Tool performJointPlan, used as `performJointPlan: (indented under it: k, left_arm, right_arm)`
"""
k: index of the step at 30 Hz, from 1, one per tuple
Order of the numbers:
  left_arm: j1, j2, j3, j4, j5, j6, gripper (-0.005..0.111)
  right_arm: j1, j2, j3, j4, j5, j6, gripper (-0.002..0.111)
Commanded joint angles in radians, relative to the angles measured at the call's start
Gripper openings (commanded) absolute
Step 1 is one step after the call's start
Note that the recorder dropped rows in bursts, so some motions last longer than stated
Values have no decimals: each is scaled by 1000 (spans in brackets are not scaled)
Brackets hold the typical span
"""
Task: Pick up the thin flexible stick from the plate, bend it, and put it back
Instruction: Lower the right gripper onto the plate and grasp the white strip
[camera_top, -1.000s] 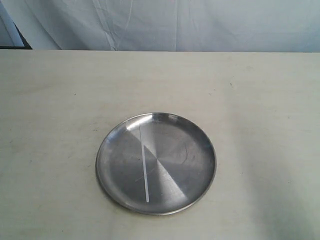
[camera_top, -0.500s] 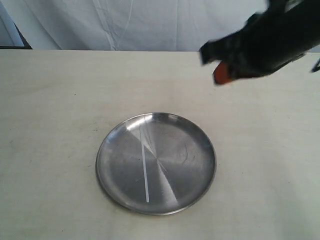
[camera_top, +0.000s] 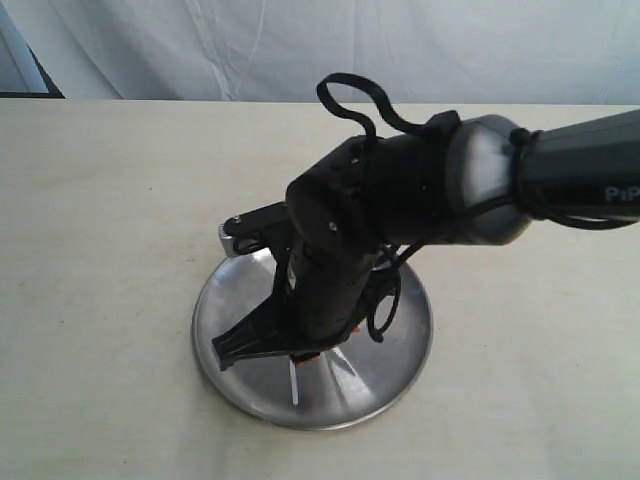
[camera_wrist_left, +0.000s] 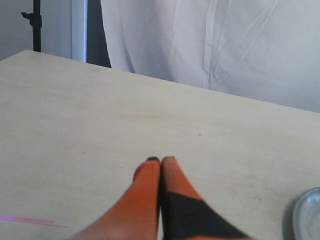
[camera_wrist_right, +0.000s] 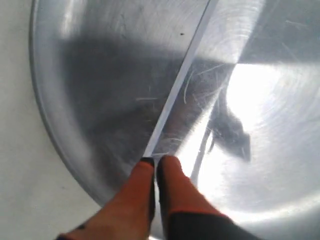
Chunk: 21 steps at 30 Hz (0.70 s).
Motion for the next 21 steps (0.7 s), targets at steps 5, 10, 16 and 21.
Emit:
performJointPlan:
  k: [5, 10, 16, 21]
  left_arm:
    - [-11, -5, 2, -4, -2, 0, 0]
    - [-11, -5, 2, -4, -2, 0, 0]
    - [-11, -5, 2, -4, -2, 0, 0]
    - [-11, -5, 2, -4, -2, 0, 0]
  right_arm:
    - [3, 61, -7, 40, -35, 8, 54]
    - [3, 96, -7, 22, -100, 8, 50]
    - [3, 148, -17, 2, -106, 8, 38]
    - [3, 185, -68, -45, -57, 8, 38]
